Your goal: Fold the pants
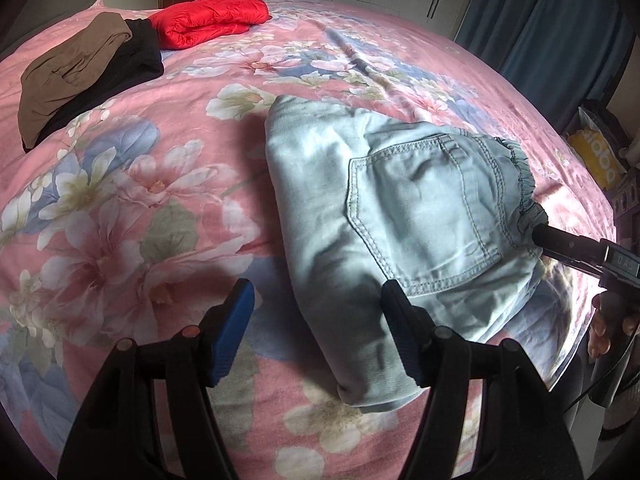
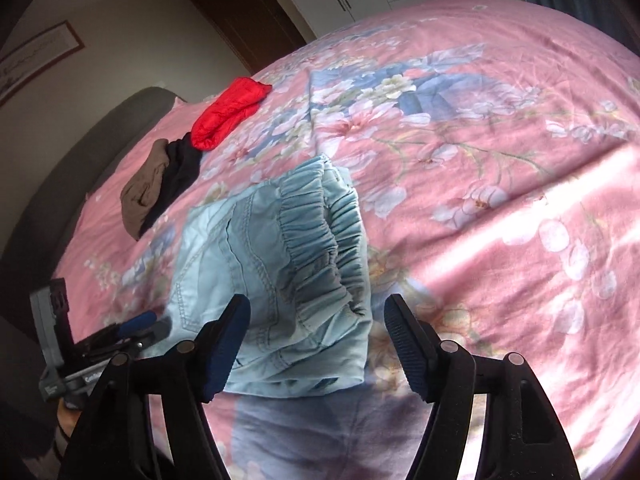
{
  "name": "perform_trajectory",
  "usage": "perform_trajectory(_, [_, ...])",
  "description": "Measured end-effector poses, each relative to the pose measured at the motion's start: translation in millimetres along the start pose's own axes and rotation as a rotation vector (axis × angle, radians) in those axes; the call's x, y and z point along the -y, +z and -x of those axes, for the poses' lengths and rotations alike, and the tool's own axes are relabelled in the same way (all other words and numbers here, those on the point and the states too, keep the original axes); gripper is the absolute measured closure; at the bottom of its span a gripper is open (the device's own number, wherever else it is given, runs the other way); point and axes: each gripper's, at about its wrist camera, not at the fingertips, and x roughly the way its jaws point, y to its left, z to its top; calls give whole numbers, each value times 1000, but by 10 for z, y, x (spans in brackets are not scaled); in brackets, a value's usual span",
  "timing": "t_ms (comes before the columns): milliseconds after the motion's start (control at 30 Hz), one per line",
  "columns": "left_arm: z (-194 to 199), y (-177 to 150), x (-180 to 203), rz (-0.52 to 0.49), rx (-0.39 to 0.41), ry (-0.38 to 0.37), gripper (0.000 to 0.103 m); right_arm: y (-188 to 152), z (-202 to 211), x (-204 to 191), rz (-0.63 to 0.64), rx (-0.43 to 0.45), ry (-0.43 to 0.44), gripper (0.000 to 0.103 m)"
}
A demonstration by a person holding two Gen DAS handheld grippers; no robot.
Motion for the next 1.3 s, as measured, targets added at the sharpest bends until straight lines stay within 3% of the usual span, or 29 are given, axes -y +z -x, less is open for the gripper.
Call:
perform_trajectory(333, [-192,111,23,27,-28,-66,37,46,-399,-70,17,-109,19,33])
perform_trajectory(567, [-292,169,170,-1,-33,-65,40,90,-501,-138,66,-111,11,32])
perform_trajectory(667, [-287,181,202,-8,-27,-49,44,72,-522,-201,108,-94,-29,34])
perform_trajectory(800, [-234,206,229,-15,-6,-25,60,58,-524,-285,150,-64,-77,39])
perform_trajectory(1000, [-123,278,225,6,26,-31,71,82,-352,-471,209,25,-88,64])
perform_trajectory(1067, [-74,313,232,6,41,-35,75,112,-278,-555,233,57,-77,67])
perform_trajectory(1300, [96,472,249,-8,107,-28,75,210,-152,-826,299,140,-62,69])
